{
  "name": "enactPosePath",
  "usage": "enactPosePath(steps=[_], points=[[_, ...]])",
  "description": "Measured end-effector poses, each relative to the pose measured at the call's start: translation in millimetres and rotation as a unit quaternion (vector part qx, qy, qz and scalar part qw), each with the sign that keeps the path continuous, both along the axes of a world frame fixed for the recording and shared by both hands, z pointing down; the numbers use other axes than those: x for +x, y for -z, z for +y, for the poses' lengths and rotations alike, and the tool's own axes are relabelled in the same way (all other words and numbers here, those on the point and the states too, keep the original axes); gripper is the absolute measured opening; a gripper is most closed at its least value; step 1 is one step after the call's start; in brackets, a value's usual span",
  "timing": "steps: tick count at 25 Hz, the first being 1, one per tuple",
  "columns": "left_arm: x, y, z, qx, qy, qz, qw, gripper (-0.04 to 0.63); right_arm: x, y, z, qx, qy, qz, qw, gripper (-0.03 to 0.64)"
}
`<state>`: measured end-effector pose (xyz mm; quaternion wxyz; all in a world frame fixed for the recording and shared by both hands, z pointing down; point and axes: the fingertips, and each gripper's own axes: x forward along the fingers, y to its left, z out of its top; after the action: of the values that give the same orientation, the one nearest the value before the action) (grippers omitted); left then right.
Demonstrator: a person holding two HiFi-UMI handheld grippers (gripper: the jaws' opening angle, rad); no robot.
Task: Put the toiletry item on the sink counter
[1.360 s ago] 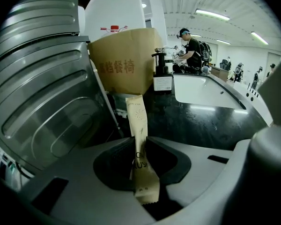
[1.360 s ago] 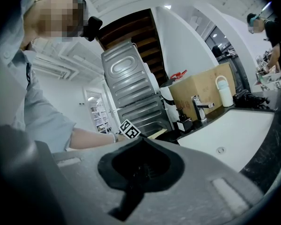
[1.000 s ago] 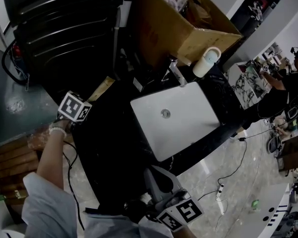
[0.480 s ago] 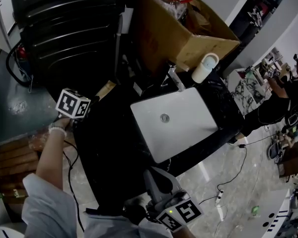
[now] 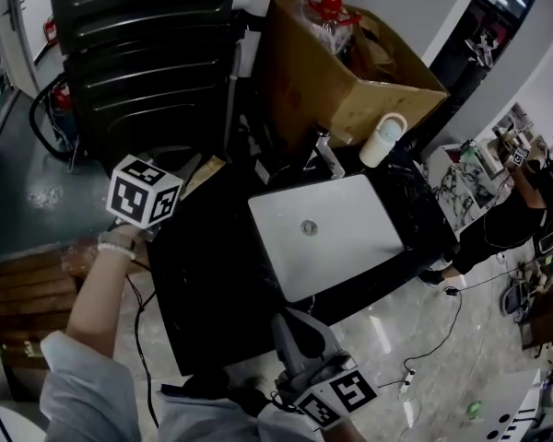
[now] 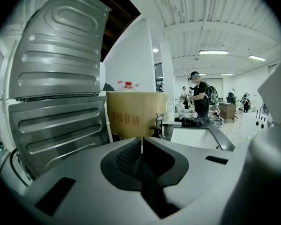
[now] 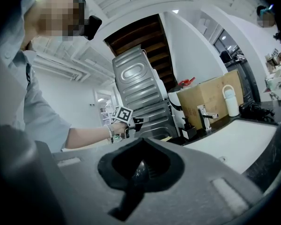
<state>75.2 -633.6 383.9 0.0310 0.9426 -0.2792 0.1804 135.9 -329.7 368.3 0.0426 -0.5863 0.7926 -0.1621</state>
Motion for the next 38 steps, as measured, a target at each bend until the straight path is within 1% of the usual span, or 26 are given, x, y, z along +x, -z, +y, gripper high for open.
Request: enactPosePath(steps=[2, 7, 14, 18, 22, 24, 28, 30, 32, 35, 38], points=[[4.2, 20.2, 16.0, 0.020, -0.005, 0.009, 0.9997, 0.009, 3.7, 3.9, 6.5, 0.004, 0.002, 0.001, 1.000, -0.002], [9.5, 59.5, 56.7, 0.061, -0.012, 0.015, 0.9980, 0.005, 11.2, 15.9, 24.4, 0.018, 0.005, 0.003, 1.000, -0.002], [12.5, 102.7, 133.6, 0.094, -0.018, 0.046, 0.9943, 0.006, 25.0, 30.7, 52.1, 0.036, 0.012, 0.008, 0.999, -0.002], [8.9, 123.6, 175.7, 0.102, -0.015, 0.076, 0.9918, 0.005, 28.2, 36.5, 65.6, 0.044, 0.020, 0.008, 0.999, -0.002], [-0.7, 138.3, 210.5, 0.131, 0.001, 0.077, 0.9884, 0.006, 28.1, 40.3, 76.2, 0.052, 0.036, 0.010, 0.998, -0.002], [-6.4, 142.7, 227.5, 0.139, 0.011, 0.079, 0.9870, 0.005, 27.1, 41.9, 81.3, 0.055, 0.045, 0.009, 0.997, -0.002], [-19.1, 152.2, 260.9, 0.140, 0.034, 0.111, 0.9834, 0.005, 24.4, 46.4, 91.4, 0.061, 0.062, 0.009, 0.996, -0.002], [-26.2, 154.0, 275.3, 0.138, 0.048, 0.118, 0.9823, 0.005, 23.5, 48.7, 95.3, 0.064, 0.070, 0.010, 0.995, -0.002], [-32.8, 153.3, 288.0, 0.141, 0.061, 0.115, 0.9815, 0.005, 22.7, 50.7, 99.3, 0.066, 0.077, 0.010, 0.995, -0.002], [-42.3, 148.6, 304.3, 0.147, 0.081, 0.098, 0.9808, 0.005, 21.2, 52.5, 105.8, 0.067, 0.089, 0.008, 0.994, -0.002], [-51.7, 140.6, 320.3, 0.143, 0.098, 0.093, 0.9805, 0.005, 20.4, 49.5, 112.8, 0.065, 0.096, 0.008, 0.993, -0.002]])
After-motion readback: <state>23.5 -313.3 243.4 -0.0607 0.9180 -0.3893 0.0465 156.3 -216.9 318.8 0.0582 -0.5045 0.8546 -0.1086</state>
